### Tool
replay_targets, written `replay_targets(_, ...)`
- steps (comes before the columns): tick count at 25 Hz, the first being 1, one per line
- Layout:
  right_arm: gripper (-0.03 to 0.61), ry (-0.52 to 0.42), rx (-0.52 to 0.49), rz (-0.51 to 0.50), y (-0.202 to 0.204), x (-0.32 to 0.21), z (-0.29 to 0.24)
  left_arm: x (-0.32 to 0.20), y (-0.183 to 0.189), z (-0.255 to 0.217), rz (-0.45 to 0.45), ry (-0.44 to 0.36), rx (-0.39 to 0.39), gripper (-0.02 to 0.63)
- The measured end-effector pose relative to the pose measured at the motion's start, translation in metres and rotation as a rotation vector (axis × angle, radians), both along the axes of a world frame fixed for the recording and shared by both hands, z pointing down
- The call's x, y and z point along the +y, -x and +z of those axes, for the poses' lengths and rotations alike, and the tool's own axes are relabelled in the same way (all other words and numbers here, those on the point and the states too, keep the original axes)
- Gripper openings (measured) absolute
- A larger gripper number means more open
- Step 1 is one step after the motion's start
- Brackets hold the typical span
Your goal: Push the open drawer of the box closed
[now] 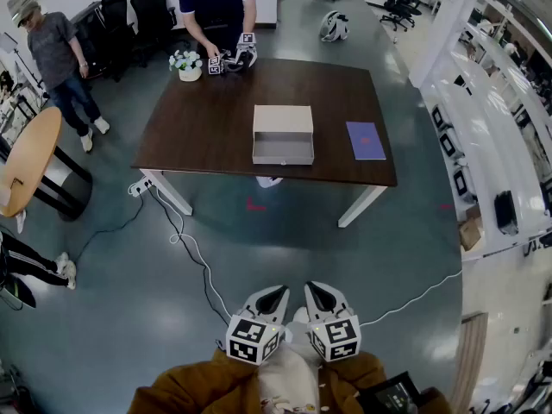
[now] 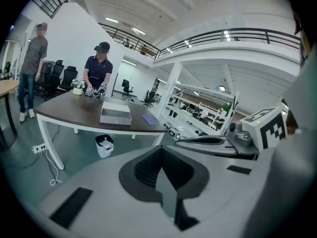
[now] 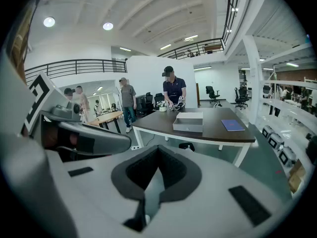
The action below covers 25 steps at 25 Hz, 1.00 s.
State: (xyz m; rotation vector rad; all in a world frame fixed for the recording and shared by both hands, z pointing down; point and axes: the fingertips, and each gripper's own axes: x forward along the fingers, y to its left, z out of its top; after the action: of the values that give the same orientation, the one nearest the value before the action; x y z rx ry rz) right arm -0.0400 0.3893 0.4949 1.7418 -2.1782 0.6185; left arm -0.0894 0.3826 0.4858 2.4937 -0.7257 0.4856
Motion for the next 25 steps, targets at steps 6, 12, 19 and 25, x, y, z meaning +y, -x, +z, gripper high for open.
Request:
replay_targets(6,0.005,-0.004,-0.006,0.006,-0.013,-0.004,-0.001,-0.002,-0.013,-0.002,0.004,-0.009,0.003,0.005)
replay_targets(12,0.005,-0.019,-0.035,-0.023,-0.017,-0.007,-0.004,-0.001,-0.021,-0.004,-0.005,-0.019,-0.001,0.005)
replay_targets(19,0.006,-0.016,-0.056,-0.028,-0.039,-0.004,-0.004,0.000,-0.043,-0.007,-0.018,-0.022,-0.010,0.005)
replay_targets(25,0.006,-0.008,-0.045,-0.047,-0.066,-0.002,0.009,0.005,-0.064,0.006,-0.048,-0.017,-0.020,0.005)
